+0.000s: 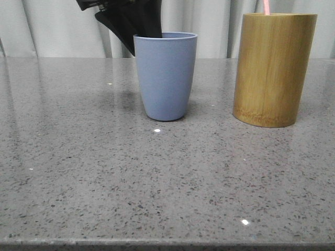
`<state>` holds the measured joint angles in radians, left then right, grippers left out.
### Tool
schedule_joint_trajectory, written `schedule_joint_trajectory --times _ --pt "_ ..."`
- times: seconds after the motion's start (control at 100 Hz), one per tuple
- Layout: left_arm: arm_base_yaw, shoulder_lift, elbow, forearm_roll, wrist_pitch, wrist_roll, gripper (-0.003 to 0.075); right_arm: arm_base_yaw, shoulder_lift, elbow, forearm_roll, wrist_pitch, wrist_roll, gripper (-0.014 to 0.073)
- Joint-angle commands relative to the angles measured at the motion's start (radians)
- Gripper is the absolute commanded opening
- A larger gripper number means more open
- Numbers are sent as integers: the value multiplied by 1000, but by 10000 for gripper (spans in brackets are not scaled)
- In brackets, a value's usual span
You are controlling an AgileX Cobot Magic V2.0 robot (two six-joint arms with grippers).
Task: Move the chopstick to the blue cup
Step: 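Drag the blue cup with the left gripper toward the bamboo cup, then lift the left gripper out and move the right gripper over the bamboo cup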
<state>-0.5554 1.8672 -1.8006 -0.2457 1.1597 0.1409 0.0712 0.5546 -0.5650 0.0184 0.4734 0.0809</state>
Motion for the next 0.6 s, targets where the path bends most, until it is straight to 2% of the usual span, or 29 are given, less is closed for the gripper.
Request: schedule_joint_trajectory --times 0.0,0.32,0.42,0.59 --pt "-7 -54 -38 -26 -28 6 286 -3 9 -33 -2 -68 -2 330" --pt "-4 -174 -49 -3 -82 -9 256 -3 9 -33 -2 -68 -2 330" --pt "6 -228 -37 64 -99 -63 242 -3 9 -33 -2 -72 -2 330" --pt "23 -340 50 264 -166 -194 242 -3 9 -35 -2 -77 -2 330"
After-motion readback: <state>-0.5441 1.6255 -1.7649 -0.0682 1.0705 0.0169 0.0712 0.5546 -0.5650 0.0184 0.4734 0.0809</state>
